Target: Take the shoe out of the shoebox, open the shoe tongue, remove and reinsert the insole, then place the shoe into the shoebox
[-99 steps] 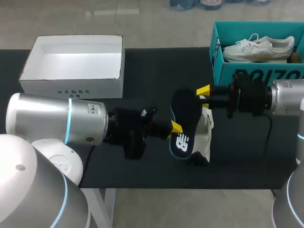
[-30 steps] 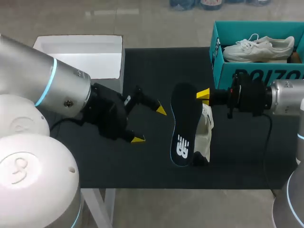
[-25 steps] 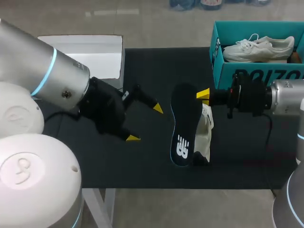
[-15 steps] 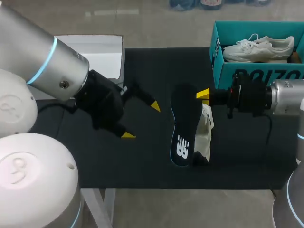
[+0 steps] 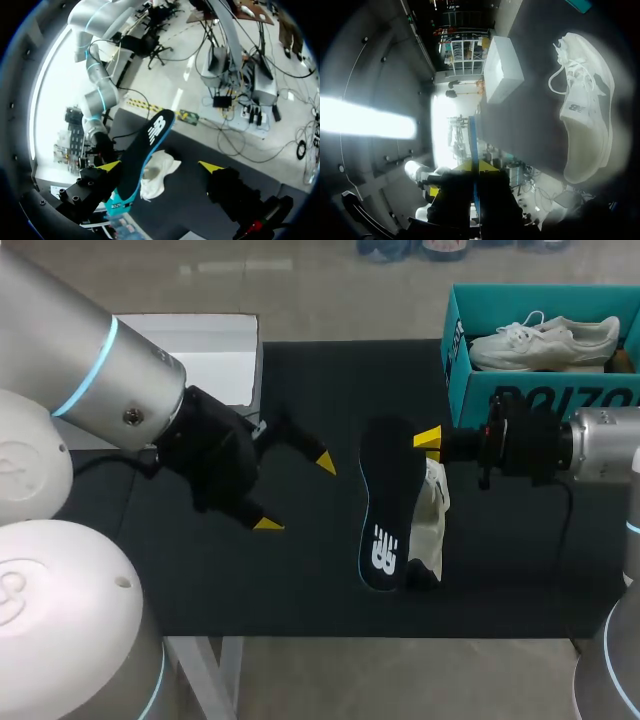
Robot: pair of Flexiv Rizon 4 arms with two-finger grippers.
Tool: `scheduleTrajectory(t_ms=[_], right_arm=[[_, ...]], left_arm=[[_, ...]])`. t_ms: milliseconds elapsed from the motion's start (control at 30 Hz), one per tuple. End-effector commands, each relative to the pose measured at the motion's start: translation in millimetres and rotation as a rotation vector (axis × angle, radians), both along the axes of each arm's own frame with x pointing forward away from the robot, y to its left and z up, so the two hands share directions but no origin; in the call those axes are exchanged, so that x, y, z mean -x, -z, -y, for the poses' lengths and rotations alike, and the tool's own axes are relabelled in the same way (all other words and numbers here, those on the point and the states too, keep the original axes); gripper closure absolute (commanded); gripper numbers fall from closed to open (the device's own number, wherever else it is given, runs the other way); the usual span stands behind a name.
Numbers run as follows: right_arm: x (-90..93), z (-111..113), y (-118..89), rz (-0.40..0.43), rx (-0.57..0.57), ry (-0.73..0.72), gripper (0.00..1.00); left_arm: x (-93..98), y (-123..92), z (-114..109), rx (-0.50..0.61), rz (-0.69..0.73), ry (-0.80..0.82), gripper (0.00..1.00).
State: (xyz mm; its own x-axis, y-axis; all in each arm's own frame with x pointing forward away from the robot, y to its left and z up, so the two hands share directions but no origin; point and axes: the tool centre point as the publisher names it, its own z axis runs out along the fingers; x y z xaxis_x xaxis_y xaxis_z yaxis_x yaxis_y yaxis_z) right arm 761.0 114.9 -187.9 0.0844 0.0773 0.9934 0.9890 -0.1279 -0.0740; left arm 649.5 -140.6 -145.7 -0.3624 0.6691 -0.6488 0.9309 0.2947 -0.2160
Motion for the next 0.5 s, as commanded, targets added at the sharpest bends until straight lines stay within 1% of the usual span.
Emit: scheduleTrajectory(t_ms=[33, 100, 133, 233, 267, 367, 433, 500], right_arm=[[0.6, -1.0, 0.6, 0.0, 0.0, 0.003, 1.0], [0.6, -1.0, 0.6, 0.0, 0.0, 0.003, 1.0], [0.6, -1.0, 0.6, 0.0, 0.0, 0.003, 1.0], [0.6, -1.0, 0.6, 0.0, 0.0, 0.003, 1.0], [0.6, -1.0, 0.6, 0.0, 0.0, 0.003, 1.0], [0.6, -1.0, 0.6, 0.0, 0.0, 0.003, 1.0], [0.6, -1.0, 0.6, 0.0, 0.0, 0.003, 1.0], [0.6, -1.0, 0.6, 0.0, 0.0, 0.003, 1.0]], left_arm=[[-17.8, -13.6, 6.2, -0.076, 0.014, 0.056, 0.0], [-35.7, -22.5, 13.4, -0.172, 0.016, 0.092, 0.0], [-44.4, -25.8, 16.5, -0.203, 0.036, 0.095, 0.0], [-69.7, -32.0, 26.8, -0.26, 0.03, 0.113, 0.0], [-77.0, -34.0, 30.5, -0.284, 0.053, 0.103, 0.0], [-95.0, -37.6, 41.2, -0.347, 0.057, 0.124, 0.0], [-106.2, -40.4, 49.2, -0.361, 0.042, 0.13, 0.0], [-115.9, -43.3, 58.6, -0.417, 0.05, 0.135, 0.0]])
